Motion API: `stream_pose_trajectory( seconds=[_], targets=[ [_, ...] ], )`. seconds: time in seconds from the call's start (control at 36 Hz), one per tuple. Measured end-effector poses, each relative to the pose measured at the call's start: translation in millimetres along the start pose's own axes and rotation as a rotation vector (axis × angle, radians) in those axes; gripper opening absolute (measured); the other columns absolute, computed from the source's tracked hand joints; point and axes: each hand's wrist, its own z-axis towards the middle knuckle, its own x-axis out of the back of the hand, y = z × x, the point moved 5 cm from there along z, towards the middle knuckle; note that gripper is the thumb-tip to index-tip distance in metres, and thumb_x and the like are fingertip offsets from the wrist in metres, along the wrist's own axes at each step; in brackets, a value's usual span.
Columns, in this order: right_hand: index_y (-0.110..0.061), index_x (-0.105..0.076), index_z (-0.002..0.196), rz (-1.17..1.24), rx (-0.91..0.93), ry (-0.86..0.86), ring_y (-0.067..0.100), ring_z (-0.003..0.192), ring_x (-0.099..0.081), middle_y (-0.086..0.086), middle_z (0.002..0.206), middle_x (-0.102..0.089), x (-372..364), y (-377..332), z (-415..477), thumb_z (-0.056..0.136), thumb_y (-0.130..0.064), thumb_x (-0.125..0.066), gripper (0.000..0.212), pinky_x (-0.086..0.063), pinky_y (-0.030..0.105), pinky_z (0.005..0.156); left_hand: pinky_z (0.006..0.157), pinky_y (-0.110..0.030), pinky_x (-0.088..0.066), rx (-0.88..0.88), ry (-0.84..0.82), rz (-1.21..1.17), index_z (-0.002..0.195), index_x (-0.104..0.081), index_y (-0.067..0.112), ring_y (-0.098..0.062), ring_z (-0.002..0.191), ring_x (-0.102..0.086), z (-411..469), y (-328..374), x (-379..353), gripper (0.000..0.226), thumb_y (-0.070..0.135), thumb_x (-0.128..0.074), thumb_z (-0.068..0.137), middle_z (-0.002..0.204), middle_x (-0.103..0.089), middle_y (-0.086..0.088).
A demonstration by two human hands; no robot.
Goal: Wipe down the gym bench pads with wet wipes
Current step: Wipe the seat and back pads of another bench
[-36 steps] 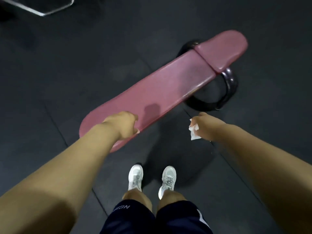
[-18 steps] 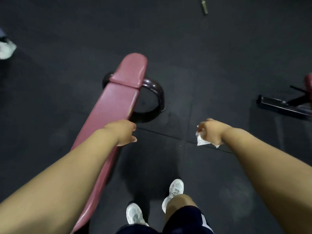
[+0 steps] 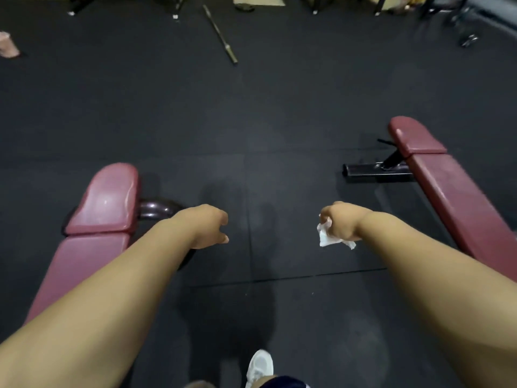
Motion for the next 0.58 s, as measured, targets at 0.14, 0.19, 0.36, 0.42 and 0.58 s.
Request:
stream_pose_trajectory(
  seconds=[0.14,0.19,0.36,0.42,0.58],
  targets=[
    [-0.019,-0.055,0.09,0.055,-0.064,0.051,0.027,0.094,-0.068,0.008,0.065,-0.062,45.0,53.9,16.5,0.059,-0.024,-0.052,0.032,-0.055,0.043,0.085,0.089,-0.035,-0.047,-0.048,0.005,0.049,0.13,-0.048,0.028,-0.022,0.113,-0.053,53.7,47.5,50.5,0.048,0.047,-0.056,0.088,0.128,-0.053,0.005],
    [-0.017,-0.054,0.098,0.061,-0.082,0.049,0.023,0.085,-0.07,0.01,0.061,-0.069,59.7,73.4,24.9,0.061,-0.027,-0.048,0.039,-0.054,0.039,0.087,0.088,-0.034,-0.046,-0.072,0.007,0.069,0.13,-0.048,0.028,-0.021,0.113,-0.053,74.8,65.1,69.9,0.047,0.047,-0.055,0.088,0.128,-0.053,0.005],
    [-0.012,-0.049,0.121,0.052,-0.157,0.05,0.013,0.097,-0.063,0.007,0.061,-0.071,109.1,127.0,65.3,0.081,-0.029,-0.058,0.044,-0.048,0.028,0.093,0.084,-0.031,-0.045,-0.126,-0.003,0.092,0.128,-0.049,0.027,-0.019,0.11,-0.054,149.2,106.0,120.3,0.046,0.046,-0.058,0.087,0.126,-0.054,0.006],
    [-0.012,-0.048,0.124,0.049,-0.18,0.04,0.014,0.1,-0.06,0.009,0.076,-0.074,129.7,141.8,81.7,0.083,-0.028,-0.056,0.044,-0.047,0.027,0.094,0.085,-0.032,-0.045,-0.149,-0.009,0.113,0.128,-0.049,0.027,-0.02,0.111,-0.054,179.8,115.2,137.3,0.046,0.046,-0.058,0.087,0.126,-0.054,0.006],
    [-0.006,-0.056,0.123,0.091,-0.237,0.036,0.017,0.105,-0.061,0.011,0.078,-0.074,204.3,190.0,143.7,0.081,-0.015,-0.051,0.044,-0.046,0.025,0.094,0.089,-0.035,-0.047,-0.196,-0.02,0.158,0.127,-0.049,0.026,-0.021,0.11,-0.054,288.6,143.0,199.0,0.045,0.047,-0.057,0.088,0.124,-0.054,0.004]
  ],
)
